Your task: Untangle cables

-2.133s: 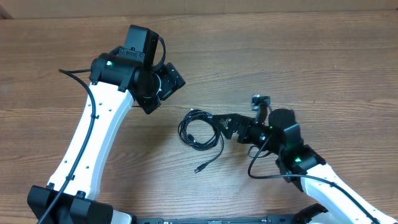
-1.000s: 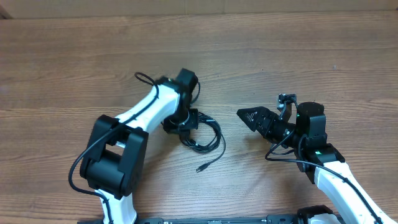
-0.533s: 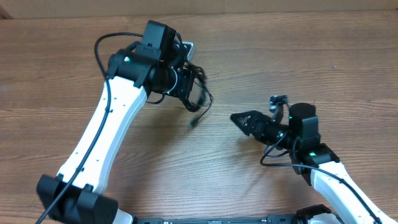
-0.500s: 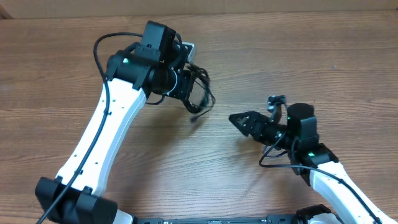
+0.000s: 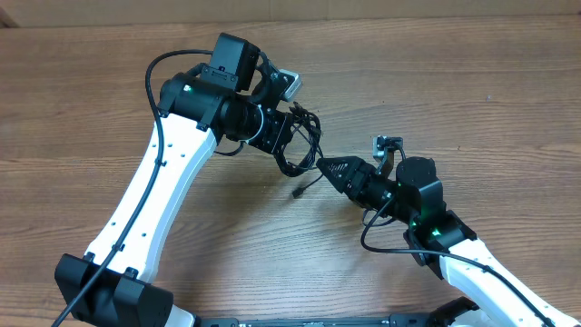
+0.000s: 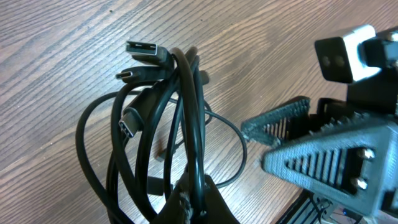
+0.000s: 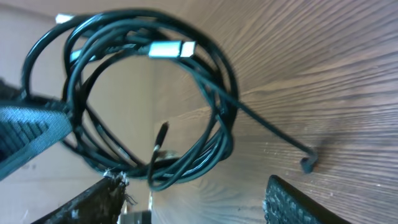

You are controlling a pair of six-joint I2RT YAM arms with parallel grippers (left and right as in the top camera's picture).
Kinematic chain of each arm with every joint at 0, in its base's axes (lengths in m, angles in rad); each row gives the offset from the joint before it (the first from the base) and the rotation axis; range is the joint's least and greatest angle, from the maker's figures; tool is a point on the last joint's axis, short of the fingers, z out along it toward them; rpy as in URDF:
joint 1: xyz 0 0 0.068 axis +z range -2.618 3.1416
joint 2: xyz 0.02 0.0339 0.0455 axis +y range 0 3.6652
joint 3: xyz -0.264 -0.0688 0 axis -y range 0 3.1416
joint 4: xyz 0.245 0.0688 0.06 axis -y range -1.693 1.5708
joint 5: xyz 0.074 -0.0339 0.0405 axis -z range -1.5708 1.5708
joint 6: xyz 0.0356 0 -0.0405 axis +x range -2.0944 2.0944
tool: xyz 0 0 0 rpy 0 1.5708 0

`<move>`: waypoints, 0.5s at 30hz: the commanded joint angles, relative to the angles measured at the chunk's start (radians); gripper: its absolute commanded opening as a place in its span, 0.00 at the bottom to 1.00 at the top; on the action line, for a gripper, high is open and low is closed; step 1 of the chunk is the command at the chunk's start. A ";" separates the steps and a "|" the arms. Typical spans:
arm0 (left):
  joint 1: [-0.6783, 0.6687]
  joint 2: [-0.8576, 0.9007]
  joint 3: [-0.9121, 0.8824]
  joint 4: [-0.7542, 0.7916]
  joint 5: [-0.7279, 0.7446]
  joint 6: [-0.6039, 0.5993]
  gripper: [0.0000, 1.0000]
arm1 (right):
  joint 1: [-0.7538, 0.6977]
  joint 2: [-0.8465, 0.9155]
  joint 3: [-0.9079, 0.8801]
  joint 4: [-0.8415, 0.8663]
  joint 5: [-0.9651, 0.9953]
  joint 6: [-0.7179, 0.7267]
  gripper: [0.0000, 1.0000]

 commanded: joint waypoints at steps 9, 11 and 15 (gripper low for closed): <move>0.000 -0.001 0.005 -0.056 0.034 0.112 0.04 | 0.006 0.107 0.011 -0.010 0.048 -0.421 1.00; 0.000 -0.001 0.005 -0.082 0.035 0.142 0.04 | 0.006 0.124 0.011 0.010 0.036 -0.420 1.00; 0.000 -0.001 0.005 -0.096 0.107 0.184 0.04 | 0.006 0.161 0.011 0.102 -0.091 -0.420 0.96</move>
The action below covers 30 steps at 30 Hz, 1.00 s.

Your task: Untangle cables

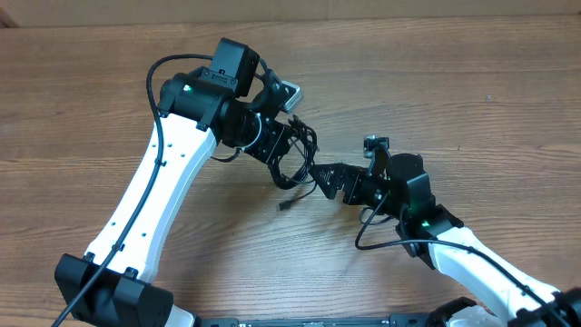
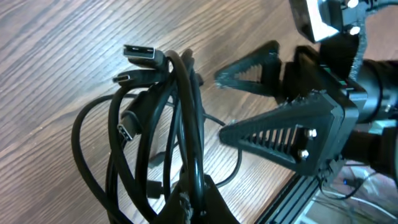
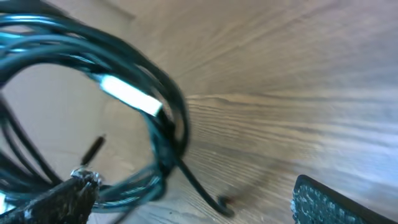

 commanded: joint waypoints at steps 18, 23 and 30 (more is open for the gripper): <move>0.079 -0.001 0.005 0.007 -0.179 -0.034 0.04 | -0.020 0.098 0.011 0.029 -0.445 -0.035 0.11; 0.083 0.000 0.005 0.011 -0.183 -0.060 0.04 | -0.037 0.098 0.011 0.057 -0.458 0.133 0.04; 0.043 0.000 0.004 0.024 -0.005 -0.060 0.04 | -0.037 0.098 0.011 0.332 -0.463 0.343 0.04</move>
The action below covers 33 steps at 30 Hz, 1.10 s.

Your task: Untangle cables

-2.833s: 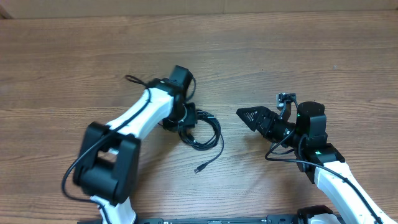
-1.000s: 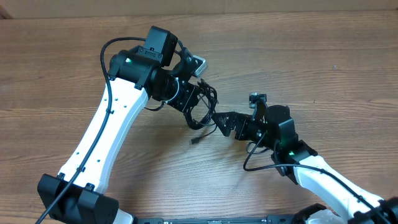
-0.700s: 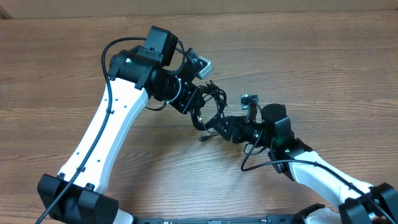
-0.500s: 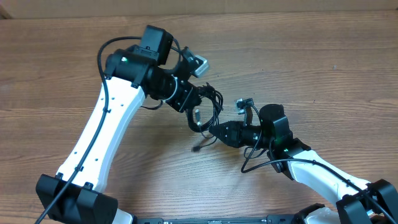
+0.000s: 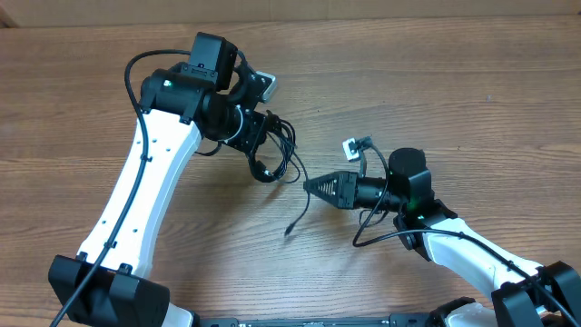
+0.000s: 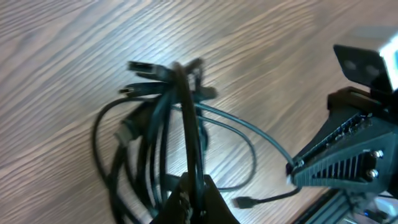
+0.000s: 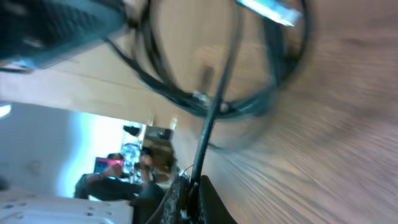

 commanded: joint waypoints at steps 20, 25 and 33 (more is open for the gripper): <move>-0.126 0.000 0.004 0.010 -0.150 -0.061 0.04 | -0.218 0.000 0.010 0.312 0.070 0.567 0.04; -0.153 0.000 0.004 0.014 -0.151 -0.071 0.04 | -0.218 0.000 0.010 0.312 0.127 0.729 0.04; -0.158 0.000 0.002 0.013 -0.146 -0.114 0.04 | -0.217 0.000 0.010 0.312 0.240 0.846 0.04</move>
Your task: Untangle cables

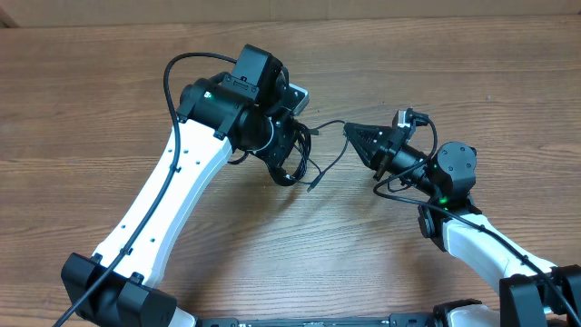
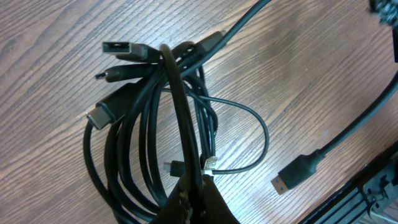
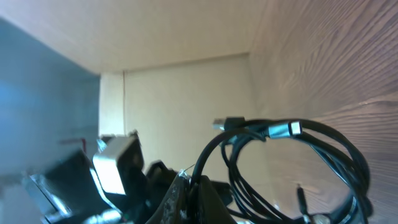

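A bundle of black cables hangs over the wooden table, with my left gripper shut on its loops. In the left wrist view the bundle shows several plugs at its top, and the left gripper pinches it from below. One black strand runs from the bundle to the right, where my right gripper is shut on it. The right wrist view shows the right gripper clamped on that strand, the coil with a silver plug beyond. A loose USB plug dangles below the bundle.
The wooden table spreads all round both arms. The left arm's white link crosses the table's left middle. The right arm comes in from the lower right. A cardboard wall runs along the far edge.
My right gripper, still shut on the strand, has gone from the table's middle to farther back and to the right. The left gripper with the bundle has shifted right. The strand now spans between them.
My left gripper held the bundle throughout. The right gripper was open just right of the coil, then open with a strand between its fingers. Then it was shut on that strand, with the left arm farther left. Now the strand stretches rightward out of the bundle.
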You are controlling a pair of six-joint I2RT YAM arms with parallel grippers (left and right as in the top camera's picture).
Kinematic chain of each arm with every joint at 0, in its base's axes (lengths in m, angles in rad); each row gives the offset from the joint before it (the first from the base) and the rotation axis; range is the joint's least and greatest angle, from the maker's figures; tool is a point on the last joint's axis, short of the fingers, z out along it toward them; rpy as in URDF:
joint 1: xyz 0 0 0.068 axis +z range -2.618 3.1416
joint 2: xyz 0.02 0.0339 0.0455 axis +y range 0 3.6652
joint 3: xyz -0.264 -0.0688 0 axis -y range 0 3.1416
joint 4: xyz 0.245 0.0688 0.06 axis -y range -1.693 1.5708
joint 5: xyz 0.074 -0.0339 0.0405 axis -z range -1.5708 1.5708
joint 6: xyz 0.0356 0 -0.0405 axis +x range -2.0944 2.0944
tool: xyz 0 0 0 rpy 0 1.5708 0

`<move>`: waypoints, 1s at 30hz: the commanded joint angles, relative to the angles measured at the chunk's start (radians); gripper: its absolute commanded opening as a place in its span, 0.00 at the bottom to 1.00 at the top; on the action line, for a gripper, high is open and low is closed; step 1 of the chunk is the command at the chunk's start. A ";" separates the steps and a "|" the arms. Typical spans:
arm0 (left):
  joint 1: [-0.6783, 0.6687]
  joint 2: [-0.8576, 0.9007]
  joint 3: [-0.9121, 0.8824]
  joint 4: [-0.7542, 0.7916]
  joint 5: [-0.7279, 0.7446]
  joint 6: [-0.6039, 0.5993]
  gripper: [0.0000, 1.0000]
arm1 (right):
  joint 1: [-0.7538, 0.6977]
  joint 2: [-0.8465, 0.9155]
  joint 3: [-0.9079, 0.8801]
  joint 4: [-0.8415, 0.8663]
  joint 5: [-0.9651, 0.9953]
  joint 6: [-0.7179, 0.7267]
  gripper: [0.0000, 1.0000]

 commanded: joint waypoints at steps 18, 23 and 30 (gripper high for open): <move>-0.013 0.000 0.002 -0.026 0.186 -0.086 0.04 | 0.130 0.000 0.010 0.010 0.478 -0.094 0.04; -0.031 0.000 0.002 -0.011 0.190 -0.157 0.04 | 0.149 0.000 0.010 0.005 0.500 -0.125 0.04; -0.033 0.000 0.002 0.079 0.204 -0.381 0.04 | 0.231 0.000 0.010 -0.019 0.510 -0.256 0.04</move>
